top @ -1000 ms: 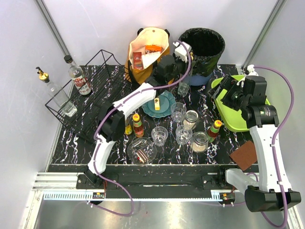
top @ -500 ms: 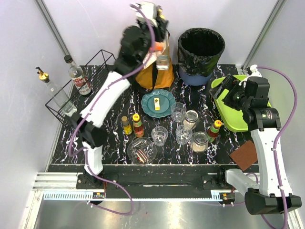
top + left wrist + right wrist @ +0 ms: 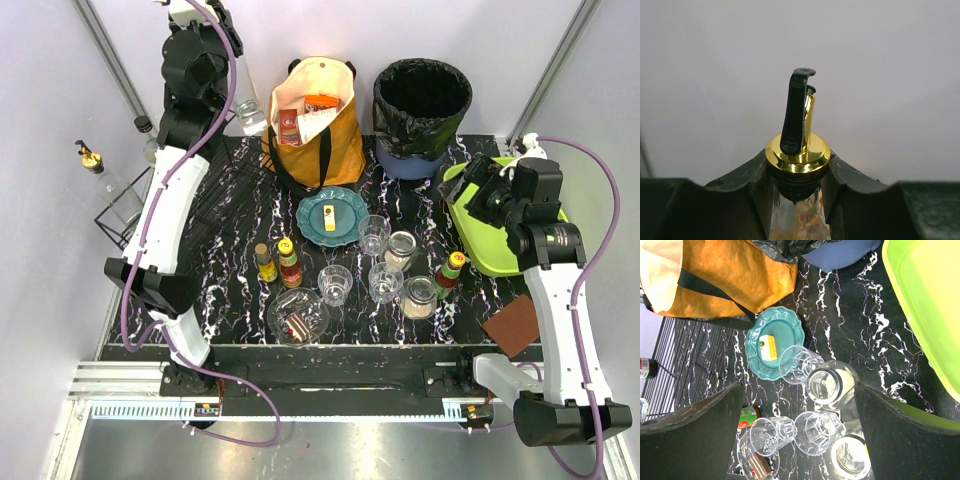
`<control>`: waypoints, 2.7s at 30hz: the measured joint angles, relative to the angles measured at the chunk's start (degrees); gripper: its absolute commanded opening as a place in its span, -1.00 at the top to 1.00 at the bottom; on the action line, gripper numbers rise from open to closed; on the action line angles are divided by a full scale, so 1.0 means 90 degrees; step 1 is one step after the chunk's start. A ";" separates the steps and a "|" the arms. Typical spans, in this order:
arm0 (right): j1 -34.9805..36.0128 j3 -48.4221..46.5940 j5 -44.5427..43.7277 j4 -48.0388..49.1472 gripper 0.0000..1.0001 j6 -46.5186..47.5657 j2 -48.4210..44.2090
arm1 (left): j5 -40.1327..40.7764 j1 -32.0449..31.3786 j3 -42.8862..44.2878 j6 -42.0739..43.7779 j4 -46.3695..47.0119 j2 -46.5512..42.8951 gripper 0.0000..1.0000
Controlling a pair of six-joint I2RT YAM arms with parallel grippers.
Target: Clear the kitchen counter
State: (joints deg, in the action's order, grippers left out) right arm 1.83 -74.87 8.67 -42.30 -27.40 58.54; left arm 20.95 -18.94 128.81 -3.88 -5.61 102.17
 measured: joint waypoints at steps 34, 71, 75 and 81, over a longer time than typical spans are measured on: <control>0.0000 -0.0204 0.0228 0.0109 -0.89 -0.0063 0.1049 | 0.3538 0.1132 -0.0279 0.1443 0.1787 0.1207 1.00; 0.0000 -0.0204 0.0338 0.0238 -0.88 -0.0245 0.1229 | 0.3143 0.1328 -0.3133 0.0811 0.3249 0.0780 -0.98; 0.0000 -0.0204 0.0410 0.0228 -0.88 -0.0211 0.1229 | 0.2676 0.1319 -0.3133 0.0738 0.3177 0.0614 -0.98; 0.0000 -0.0204 0.0503 0.0209 -0.90 -0.0170 0.1180 | 0.1858 0.1307 -0.3133 0.0391 0.2601 0.0119 -0.98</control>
State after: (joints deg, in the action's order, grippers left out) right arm 1.83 -76.71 13.19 -40.42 -28.93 69.17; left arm 37.67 -7.18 100.62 -0.36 17.80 103.24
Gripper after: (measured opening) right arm 0.940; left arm 0.987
